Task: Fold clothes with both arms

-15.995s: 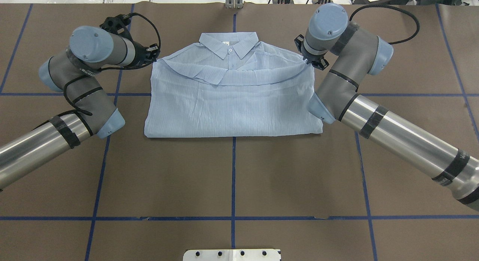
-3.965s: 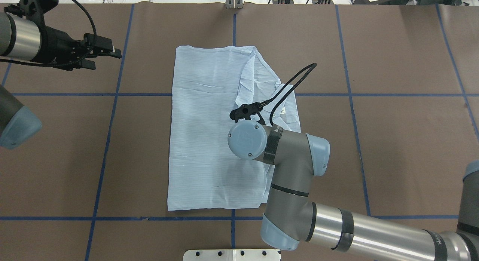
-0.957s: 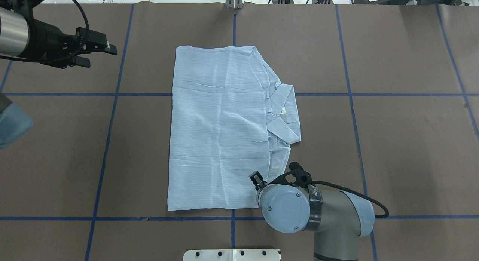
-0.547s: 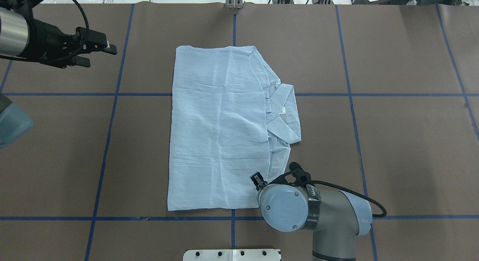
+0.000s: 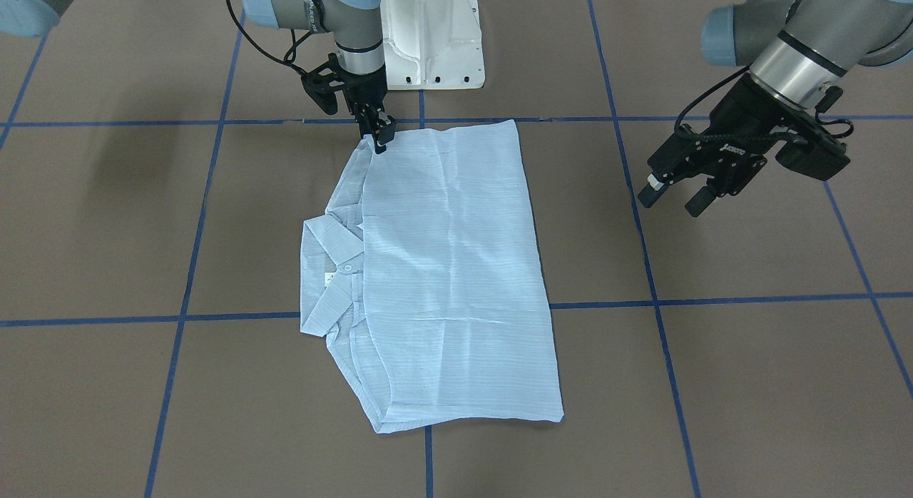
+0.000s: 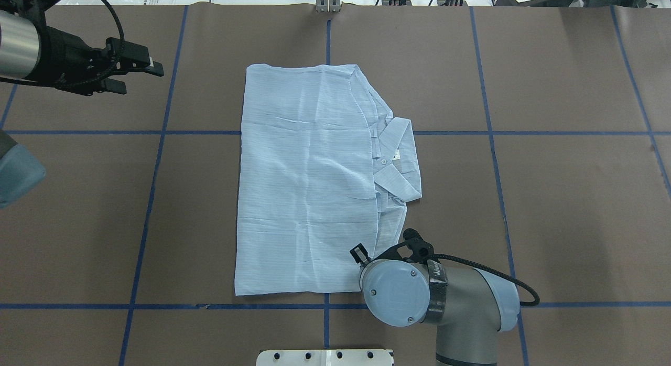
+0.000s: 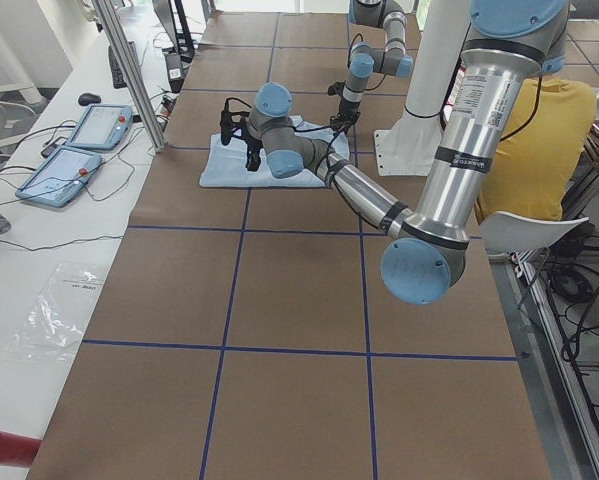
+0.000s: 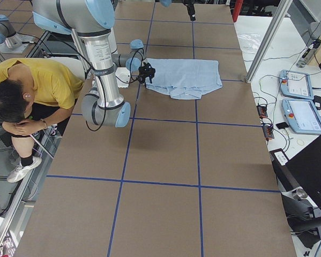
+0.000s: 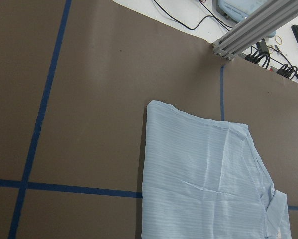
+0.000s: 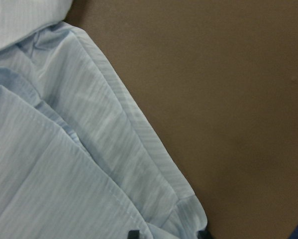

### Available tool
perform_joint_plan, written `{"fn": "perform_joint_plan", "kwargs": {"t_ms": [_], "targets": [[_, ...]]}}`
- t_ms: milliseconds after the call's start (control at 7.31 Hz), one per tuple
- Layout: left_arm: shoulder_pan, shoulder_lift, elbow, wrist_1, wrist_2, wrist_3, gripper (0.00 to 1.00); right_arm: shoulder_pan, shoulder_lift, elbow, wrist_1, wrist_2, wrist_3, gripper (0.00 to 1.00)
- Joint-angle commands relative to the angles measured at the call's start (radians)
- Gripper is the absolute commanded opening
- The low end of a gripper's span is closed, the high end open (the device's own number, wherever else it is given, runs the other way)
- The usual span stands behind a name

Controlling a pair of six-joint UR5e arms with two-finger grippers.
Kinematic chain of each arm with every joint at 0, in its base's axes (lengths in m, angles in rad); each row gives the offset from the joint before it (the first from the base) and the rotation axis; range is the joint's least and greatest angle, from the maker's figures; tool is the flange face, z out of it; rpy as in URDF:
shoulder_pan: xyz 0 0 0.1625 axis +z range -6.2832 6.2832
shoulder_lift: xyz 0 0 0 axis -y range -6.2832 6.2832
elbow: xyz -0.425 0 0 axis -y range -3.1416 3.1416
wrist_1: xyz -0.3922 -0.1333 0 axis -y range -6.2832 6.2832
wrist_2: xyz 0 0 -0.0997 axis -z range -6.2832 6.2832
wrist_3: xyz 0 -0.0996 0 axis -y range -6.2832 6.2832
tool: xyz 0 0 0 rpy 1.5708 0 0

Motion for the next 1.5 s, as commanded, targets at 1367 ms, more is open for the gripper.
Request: {"fn": "perform_joint_plan", "kwargs": {"t_ms": [1367], "targets": [[0.572,0.088,-0.158,0.038,0.314,-0.699,0.90,-0.002,-0.013,0.063,-0.014,0.008,-0.012,0.00]]}}
